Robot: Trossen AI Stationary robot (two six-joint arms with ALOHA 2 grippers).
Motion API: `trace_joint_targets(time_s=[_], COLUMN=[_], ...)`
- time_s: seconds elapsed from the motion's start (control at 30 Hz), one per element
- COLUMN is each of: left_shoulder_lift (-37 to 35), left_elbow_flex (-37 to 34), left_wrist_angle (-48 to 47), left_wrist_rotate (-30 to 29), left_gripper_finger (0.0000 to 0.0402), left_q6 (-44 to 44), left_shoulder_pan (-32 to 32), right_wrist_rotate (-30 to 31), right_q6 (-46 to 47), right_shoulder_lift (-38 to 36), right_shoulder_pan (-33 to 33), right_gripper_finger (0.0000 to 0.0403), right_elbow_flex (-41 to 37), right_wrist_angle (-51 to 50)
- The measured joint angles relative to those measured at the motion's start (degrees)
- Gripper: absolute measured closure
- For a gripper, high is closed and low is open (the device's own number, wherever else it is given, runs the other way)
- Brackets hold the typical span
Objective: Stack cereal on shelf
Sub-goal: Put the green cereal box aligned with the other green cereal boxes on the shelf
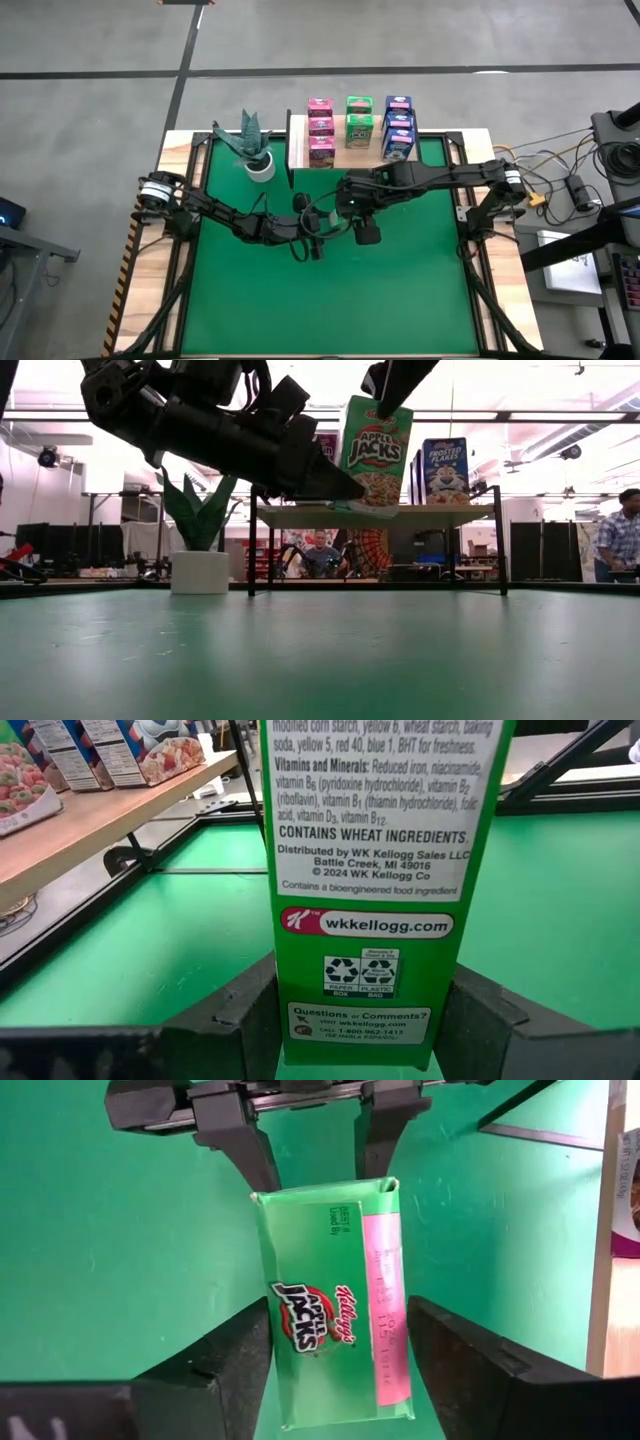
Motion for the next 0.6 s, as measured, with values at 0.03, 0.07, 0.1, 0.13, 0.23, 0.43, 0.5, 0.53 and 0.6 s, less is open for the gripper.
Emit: trace_joint_targets(time_s=[0.03,0.07,0.1,0.13,0.23,0.43,0.5,0.53,0.6], left_shoulder_lift=[0.00,0.00,0.00,0.00,0.00,0.00,0.00,0.00,-0.05], left_elbow_flex=[0.00,0.00,0.00,0.00,0.00,0.00,0.00,0.00,0.00], left_wrist_angle=[0.05,0.12,0.15,0.15,0.30,0.60,0.72,0.76,1.10], left_wrist_rotate=[-0.01,-0.05,-0.13,-0.15,-0.15,-0.58,-0.96,-1.02,-1.03], left_gripper_finger=[0.0218,0.0218,0.0218,0.0218,0.0218,0.0215,0.0209,0.0204,0.0192], left_q6=[0.00,-0.01,-0.04,-0.04,-0.13,-0.12,-0.28,-0.28,-0.39], left_shoulder_pan=[0.00,0.00,0.00,0.00,0.00,-0.04,-0.07,-0.07,-0.08], right_wrist_rotate=[0.02,0.00,0.01,0.02,0.02,0.07,0.09,0.10,0.18], right_q6=[0.00,0.02,0.02,0.02,0.02,0.00,0.00,0.02,0.02], right_shoulder_lift=[0.00,-0.02,-0.02,-0.02,-0.07,-0.11,-0.13,-0.13,-0.13], right_shoulder_pan=[0.00,0.00,0.00,0.00,0.00,-0.02,-0.02,-0.02,-0.02], right_gripper_finger=[0.0188,0.0193,0.0197,0.0202,0.0215,0.0236,0.0240,0.0241,0.0243], right_elbow_flex=[0.00,0.00,0.00,0.00,-0.02,-0.04,-0.04,-0.04,-0.07], right_wrist_angle=[0.00,0.00,0.01,0.00,0.04,0.16,0.26,0.26,0.26])
